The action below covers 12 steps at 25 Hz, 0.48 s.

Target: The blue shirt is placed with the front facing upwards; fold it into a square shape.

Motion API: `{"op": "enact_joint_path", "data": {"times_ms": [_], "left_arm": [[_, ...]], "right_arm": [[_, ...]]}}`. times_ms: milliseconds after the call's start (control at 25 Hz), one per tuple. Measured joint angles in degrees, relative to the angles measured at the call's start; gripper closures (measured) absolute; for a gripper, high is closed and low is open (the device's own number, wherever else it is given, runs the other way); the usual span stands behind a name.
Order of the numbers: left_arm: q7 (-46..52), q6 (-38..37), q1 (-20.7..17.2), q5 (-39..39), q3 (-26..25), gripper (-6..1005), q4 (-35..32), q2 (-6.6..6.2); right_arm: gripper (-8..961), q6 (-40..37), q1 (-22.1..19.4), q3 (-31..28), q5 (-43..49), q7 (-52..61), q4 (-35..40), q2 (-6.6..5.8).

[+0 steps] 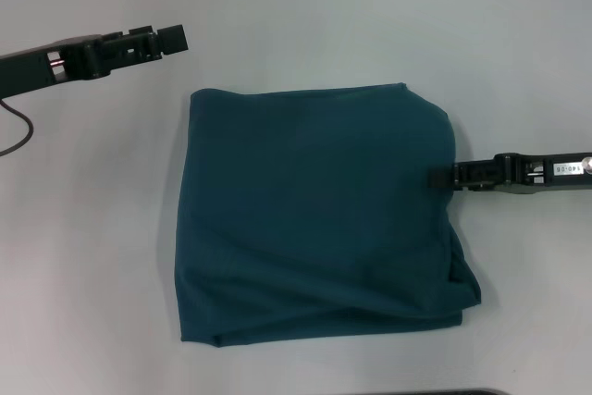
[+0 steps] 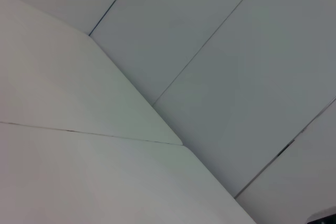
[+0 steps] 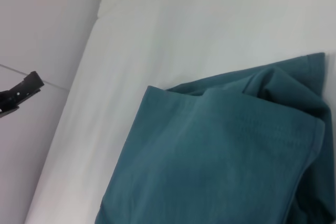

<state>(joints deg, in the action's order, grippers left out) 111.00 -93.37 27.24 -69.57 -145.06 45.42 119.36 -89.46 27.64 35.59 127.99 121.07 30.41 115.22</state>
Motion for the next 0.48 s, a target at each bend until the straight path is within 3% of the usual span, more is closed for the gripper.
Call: {"op": "enact_joint_path", "data": {"times_ms": [240, 480], "left_arm": [[-0.2, 0.1, 0.0, 0.0, 0.0, 49, -0.5, -0.19], [-0.3, 0.1, 0.2, 0.0, 0.0, 49, -0.6, -0.2]], "right_arm": [[508, 0.5, -0.2, 0.0, 0.0, -0.1, 0.1, 0.02], [756, 0.7, -0.1, 0.0, -0.2, -0.3, 0.1, -0.01]]}}
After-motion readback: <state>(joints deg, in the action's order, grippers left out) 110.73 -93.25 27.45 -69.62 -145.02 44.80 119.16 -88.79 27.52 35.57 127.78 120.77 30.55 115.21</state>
